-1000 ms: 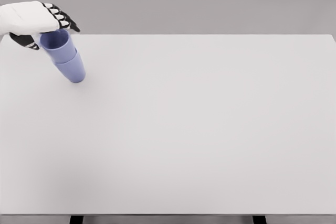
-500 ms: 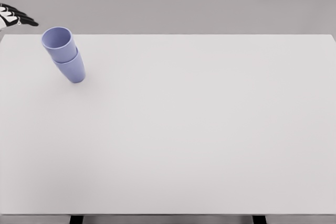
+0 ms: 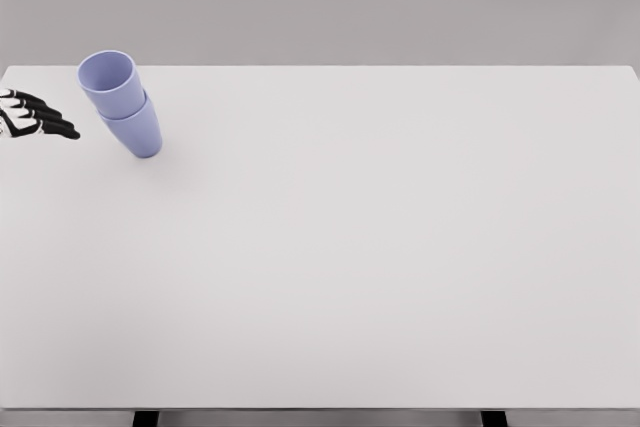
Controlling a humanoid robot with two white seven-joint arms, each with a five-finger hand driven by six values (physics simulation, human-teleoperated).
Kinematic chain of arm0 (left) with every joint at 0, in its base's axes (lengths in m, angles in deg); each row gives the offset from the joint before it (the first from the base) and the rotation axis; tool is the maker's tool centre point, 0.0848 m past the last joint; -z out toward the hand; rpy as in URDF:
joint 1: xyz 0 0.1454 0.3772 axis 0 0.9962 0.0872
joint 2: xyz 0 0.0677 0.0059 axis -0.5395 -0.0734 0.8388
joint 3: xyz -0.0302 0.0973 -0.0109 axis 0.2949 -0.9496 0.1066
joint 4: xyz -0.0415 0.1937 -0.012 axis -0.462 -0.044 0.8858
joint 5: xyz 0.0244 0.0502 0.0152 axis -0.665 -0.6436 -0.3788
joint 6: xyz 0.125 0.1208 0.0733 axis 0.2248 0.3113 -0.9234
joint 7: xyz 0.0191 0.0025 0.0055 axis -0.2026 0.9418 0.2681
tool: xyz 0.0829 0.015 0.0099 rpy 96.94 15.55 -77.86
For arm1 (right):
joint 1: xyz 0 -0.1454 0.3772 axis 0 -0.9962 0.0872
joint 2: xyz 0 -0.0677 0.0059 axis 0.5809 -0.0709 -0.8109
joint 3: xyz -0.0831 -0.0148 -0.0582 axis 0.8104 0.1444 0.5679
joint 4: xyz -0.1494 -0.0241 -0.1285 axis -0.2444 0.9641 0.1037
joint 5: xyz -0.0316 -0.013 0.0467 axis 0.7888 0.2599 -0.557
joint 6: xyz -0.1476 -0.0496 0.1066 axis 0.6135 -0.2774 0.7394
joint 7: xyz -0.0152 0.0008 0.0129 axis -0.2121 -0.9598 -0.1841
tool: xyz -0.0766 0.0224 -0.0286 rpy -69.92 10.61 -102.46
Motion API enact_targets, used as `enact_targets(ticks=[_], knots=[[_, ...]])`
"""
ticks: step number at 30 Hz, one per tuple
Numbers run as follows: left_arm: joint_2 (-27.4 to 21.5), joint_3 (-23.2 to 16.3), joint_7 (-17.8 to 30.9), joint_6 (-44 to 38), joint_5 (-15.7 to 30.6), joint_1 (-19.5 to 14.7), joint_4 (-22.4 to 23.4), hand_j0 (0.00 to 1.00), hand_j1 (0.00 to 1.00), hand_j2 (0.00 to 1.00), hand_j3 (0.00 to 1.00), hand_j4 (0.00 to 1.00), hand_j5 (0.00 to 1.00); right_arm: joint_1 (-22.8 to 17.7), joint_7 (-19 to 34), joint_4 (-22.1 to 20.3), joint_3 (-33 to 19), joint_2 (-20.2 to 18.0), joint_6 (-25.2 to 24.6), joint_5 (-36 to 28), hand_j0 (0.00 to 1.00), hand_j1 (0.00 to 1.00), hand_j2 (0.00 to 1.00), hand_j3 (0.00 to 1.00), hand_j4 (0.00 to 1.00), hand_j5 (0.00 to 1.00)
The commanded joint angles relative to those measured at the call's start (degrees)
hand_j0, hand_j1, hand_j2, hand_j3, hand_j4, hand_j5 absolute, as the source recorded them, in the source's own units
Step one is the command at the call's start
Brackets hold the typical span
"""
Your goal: Place the right cup on the left cup with left arm
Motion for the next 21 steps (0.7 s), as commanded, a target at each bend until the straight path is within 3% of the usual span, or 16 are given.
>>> enact_targets(ticks=[1, 3, 14, 21], knots=[[-0.80, 0.04, -0.03, -0.17, 0.58, 0.10, -2.81, 1.00, 1.00, 1.00, 1.00, 1.00, 1.00, 0.00, 0.00, -0.02, -0.01, -0.01, 0.02, -0.04, 1.00, 1.00, 1.00, 1.00, 1.00, 1.00], [-0.80, -0.05, -0.03, -0.17, 1.01, 0.89, -5.44, 1.00, 1.00, 1.00, 1.00, 1.00, 1.00, 0.00, 0.00, -0.02, -0.01, -0.01, 0.02, -0.04, 1.00, 1.00, 1.00, 1.00, 1.00, 1.00], [4.38, -0.31, -0.03, -0.17, 2.16, 2.47, -5.44, 1.00, 1.00, 1.00, 1.00, 1.00, 1.00, 0.00, 0.00, -0.02, -0.01, -0.01, 0.02, -0.04, 1.00, 1.00, 1.00, 1.00, 1.00, 1.00], [4.56, -0.31, -0.03, -0.17, 2.16, 2.91, -5.44, 1.00, 1.00, 1.00, 1.00, 1.00, 1.00, 0.00, 0.00, -0.02, -0.01, -0.01, 0.02, -0.04, 1.00, 1.00, 1.00, 1.00, 1.00, 1.00]])
